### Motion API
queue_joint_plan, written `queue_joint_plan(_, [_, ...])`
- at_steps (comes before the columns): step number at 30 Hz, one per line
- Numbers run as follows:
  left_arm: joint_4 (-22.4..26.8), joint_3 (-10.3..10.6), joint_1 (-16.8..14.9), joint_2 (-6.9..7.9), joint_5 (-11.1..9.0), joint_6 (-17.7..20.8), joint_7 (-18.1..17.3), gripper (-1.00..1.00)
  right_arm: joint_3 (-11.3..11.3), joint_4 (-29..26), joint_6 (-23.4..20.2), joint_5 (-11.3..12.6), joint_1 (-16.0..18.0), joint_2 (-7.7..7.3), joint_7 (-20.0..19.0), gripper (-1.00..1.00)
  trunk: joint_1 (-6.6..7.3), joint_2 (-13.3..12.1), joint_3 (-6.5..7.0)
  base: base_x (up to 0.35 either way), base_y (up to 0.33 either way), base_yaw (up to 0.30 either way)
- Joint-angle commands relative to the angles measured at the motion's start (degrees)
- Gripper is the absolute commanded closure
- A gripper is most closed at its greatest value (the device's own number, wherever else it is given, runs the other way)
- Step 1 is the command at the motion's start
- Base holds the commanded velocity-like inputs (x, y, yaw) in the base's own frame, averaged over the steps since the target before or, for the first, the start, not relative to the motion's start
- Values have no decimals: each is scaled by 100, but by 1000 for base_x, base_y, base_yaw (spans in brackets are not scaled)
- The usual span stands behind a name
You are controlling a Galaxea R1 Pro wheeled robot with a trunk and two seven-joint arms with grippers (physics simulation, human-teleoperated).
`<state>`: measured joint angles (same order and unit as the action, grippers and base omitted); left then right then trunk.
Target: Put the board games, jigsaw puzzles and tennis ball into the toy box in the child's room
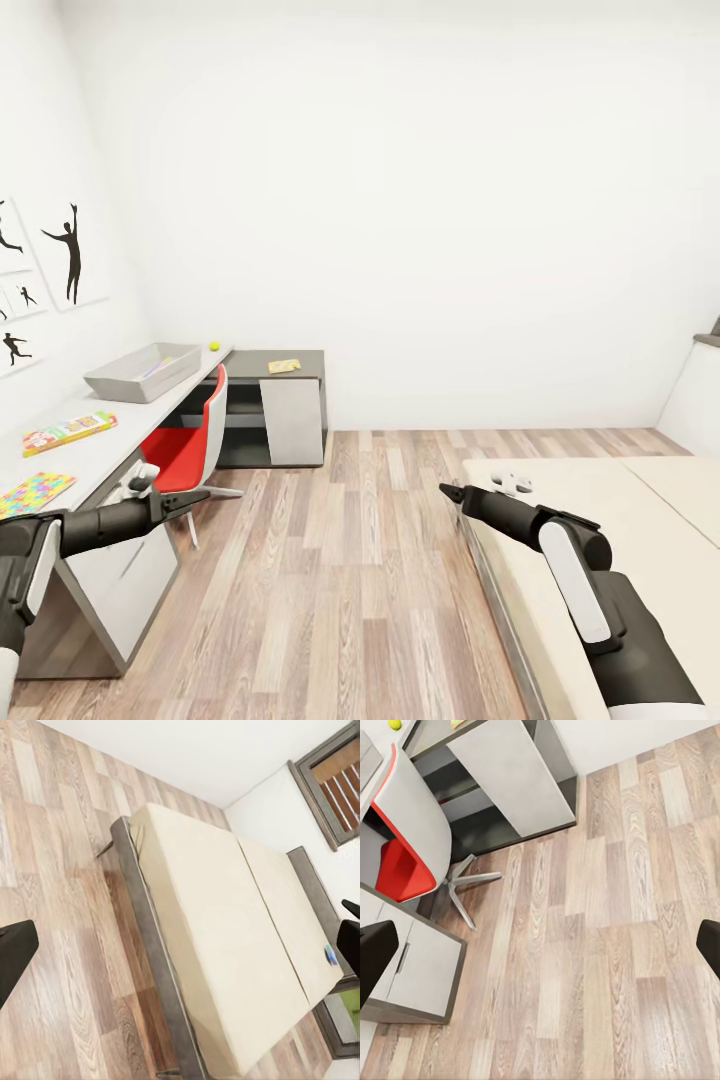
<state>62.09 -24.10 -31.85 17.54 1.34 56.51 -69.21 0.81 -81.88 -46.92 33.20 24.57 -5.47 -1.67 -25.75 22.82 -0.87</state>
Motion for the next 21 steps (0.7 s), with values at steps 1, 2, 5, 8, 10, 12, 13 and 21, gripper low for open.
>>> queue_joint_plan(1, [0,-7,-5,-1,15,54,-31,-100,7,-3,-29,-6,4,0,-18,-100,-3,10,-9,0,0,0])
queue_joint_plan(2, [1,-7,-5,-2,15,54,-31,-100,7,-3,-29,-6,4,1,-18,-100,-3,10,-9,0,0,0])
queue_joint_plan(5, [2,-7,-5,-23,17,53,-31,-100,4,-3,-28,-7,4,7,-18,-100,-3,10,-9,0,0,0])
queue_joint_plan(8, [3,-7,-5,-35,16,56,-28,-100,0,-3,-28,-7,4,0,-18,-100,-3,10,-9,0,0,0])
queue_joint_plan(10, [1,-7,-5,-40,17,58,-24,-100,-1,-3,-26,-7,4,-2,-18,-100,-3,10,-9,0,-17,0])
queue_joint_plan(12, [1,-7,-5,-45,16,60,-20,-100,-1,-3,-27,-4,4,-4,-18,-100,-3,10,-9,0,-61,0])
queue_joint_plan(13, [2,-7,-5,-47,16,60,-17,-100,-1,-3,-27,-2,4,-4,-18,-100,-3,10,-9,0,-96,0])
queue_joint_plan(21, [1,-7,-5,-56,17,62,1,-100,-1,-3,-28,-3,4,-6,-18,-100,-3,10,-9,0,-191,0])
